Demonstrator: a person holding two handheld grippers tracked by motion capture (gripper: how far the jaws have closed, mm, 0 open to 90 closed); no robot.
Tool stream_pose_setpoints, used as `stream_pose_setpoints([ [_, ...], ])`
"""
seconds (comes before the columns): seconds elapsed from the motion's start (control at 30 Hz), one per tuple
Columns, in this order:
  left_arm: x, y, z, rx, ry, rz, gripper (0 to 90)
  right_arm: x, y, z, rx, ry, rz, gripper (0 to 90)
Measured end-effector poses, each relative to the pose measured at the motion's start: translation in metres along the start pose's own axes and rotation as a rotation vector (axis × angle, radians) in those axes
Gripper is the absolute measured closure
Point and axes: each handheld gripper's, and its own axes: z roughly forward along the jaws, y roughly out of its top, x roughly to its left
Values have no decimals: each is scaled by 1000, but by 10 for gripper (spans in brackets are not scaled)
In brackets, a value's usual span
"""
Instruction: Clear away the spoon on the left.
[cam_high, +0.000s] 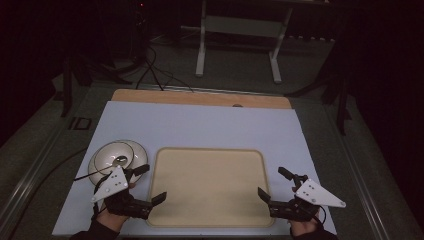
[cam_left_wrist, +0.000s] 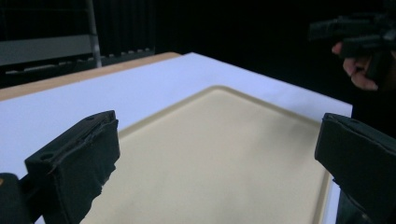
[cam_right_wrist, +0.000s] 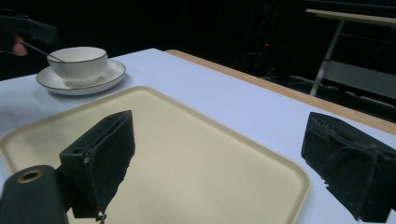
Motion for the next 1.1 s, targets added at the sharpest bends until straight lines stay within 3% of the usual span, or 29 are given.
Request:
stream_pose_setpoints([
  [0.27,-5,5,-3,16,-24,9,9,-1,-1,-2,-6,-9,-22,98],
  [0.43,-6,6,0,54,-81,9,9,4,0,-2,2,-5,-36,99],
  [0.57,-12,12,2,56,-103,37,9,8,1,-1,-5,5,-47,98],
  [0.67,-15,19,3,56,-128,15,9,9,2,-1,-4,10,-49,98],
  [0.9,-23,41,-1,55,-150,69,9,11,3,-1,-5,16,-52,98],
  [1.1,-23,59,-2,58,-127,121,9,13,3,1,4,17,-67,98],
])
